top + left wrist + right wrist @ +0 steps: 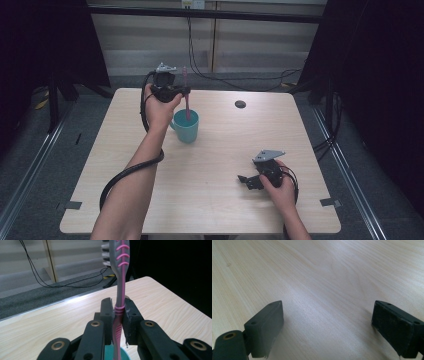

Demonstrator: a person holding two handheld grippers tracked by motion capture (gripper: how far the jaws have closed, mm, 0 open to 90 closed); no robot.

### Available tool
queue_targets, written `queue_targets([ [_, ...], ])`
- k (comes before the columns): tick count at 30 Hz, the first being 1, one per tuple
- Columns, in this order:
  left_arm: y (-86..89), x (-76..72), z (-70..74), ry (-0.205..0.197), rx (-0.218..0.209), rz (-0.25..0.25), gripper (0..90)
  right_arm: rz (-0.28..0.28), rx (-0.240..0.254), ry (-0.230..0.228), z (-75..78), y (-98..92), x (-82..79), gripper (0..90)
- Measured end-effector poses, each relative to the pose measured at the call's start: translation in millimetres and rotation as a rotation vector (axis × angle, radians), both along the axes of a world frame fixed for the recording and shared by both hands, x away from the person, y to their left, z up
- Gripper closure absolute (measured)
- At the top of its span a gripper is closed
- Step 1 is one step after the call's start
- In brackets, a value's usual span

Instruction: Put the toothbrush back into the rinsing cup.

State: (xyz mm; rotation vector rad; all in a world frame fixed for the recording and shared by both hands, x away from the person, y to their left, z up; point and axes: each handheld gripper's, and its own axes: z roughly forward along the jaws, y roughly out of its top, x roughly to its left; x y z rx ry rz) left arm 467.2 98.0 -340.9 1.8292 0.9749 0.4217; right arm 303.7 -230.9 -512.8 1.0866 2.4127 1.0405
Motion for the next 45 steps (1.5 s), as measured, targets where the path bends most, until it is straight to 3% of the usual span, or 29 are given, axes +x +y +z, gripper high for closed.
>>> queue_targets([
  [24, -2.3, 1.5, -29.5, 0.012, 0.01, 0.023, 80.3, -0.002, -0.001, -0.001, 0.1, -0.1, -0.4, 10.1],
  [45, -3.2, 0.3, -56.5, 0.059, 0.02, 0.021, 80.1, -0.001, 0.0, 0.001, 0.0, -0.1, -0.5, 10.1],
])
